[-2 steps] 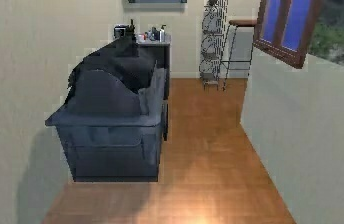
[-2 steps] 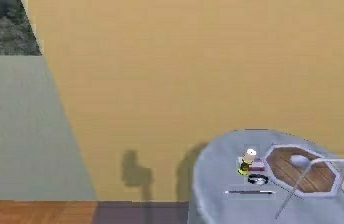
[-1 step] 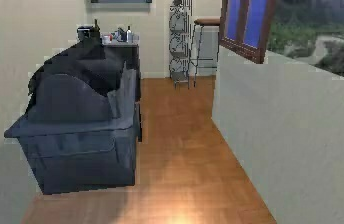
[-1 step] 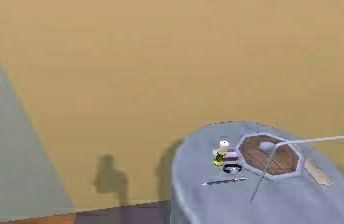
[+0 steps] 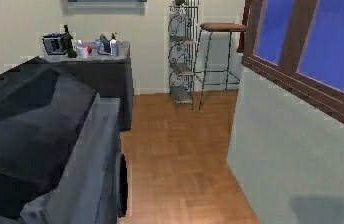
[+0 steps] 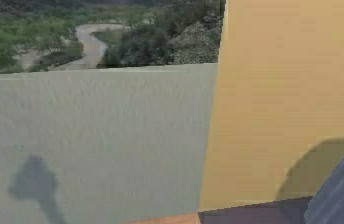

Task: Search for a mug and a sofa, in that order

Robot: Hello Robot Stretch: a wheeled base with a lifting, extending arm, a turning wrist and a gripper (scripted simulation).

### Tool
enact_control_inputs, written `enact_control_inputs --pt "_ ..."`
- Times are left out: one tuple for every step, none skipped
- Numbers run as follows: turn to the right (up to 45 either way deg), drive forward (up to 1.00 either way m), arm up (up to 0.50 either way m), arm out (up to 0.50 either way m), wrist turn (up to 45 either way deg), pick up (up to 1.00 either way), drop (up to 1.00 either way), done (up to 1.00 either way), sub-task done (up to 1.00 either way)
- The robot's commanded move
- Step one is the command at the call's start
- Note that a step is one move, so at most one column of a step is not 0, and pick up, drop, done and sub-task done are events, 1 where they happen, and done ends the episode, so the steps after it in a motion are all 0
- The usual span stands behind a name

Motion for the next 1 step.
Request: enact_control_inputs --pt "-3.0 0.0 0.0 0.0 0.0 0.0 0.0 0.0 0.0"
